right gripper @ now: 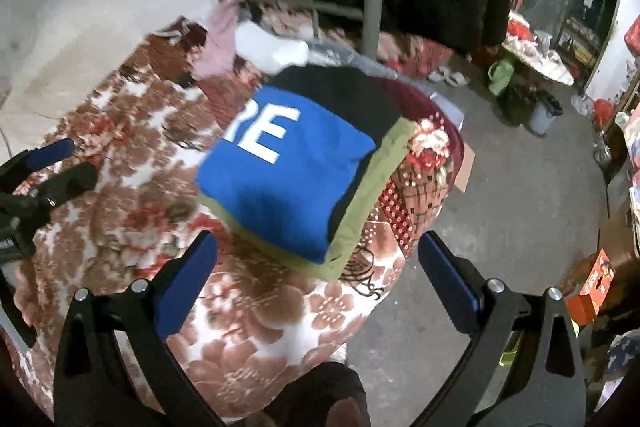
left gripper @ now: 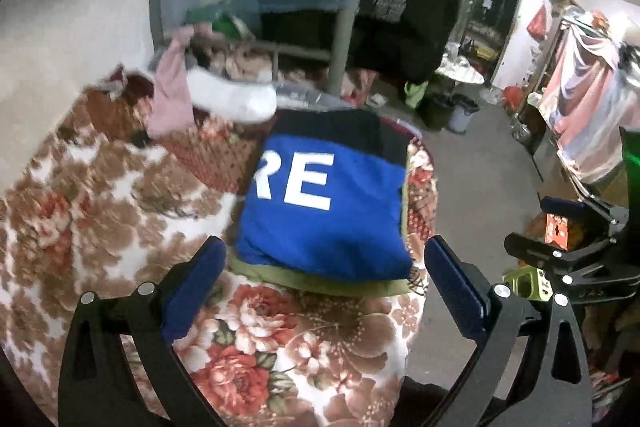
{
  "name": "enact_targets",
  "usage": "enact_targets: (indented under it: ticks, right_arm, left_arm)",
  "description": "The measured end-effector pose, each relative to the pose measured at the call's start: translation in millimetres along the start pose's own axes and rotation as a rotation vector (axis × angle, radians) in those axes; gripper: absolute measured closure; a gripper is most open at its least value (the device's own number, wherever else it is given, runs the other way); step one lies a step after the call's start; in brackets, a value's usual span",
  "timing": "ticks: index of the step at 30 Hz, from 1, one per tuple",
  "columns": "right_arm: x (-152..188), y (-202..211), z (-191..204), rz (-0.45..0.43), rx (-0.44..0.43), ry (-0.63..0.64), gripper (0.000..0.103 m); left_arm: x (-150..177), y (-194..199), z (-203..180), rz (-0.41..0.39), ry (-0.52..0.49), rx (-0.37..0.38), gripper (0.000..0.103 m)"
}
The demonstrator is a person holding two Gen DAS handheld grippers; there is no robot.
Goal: Fold large clothes
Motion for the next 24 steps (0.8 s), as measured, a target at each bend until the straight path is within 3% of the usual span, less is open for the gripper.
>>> enact_targets:
  ticks: [4, 11, 16, 24]
  right_arm:
    - [11, 39, 30, -0.006, -0.039, 0.028, 0.005]
    - [35, 80, 49, -0.016, -0.071, 0.056, 0.005]
    - [32, 90, 36, -0.054, -0.101, 0.008, 0.005]
    - [15, 90, 26, -0.079, -0.114, 0.019, 0.005]
  left_arm:
    - [14, 47, -3, -0.002, -0.038, -0.010, 0.005]
    - [30, 91, 1, -0.002, 0.020, -0.044, 0.005]
    - [23, 102, -8, -0.038, 0.046, -0.007, 0.005]
    - [20, 99, -16, -0.040, 0.029, -0.016, 0.005]
Point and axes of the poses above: each gripper's, at about its wrist camera, not at the fingertips, and y roughly against the way its jaws point, z to its left, x to its underside, the point moved 8 cm from there along -y, roughly the way its jaws point, and after that the axes turned 11 degrees about -x, right-handed, at the moved point
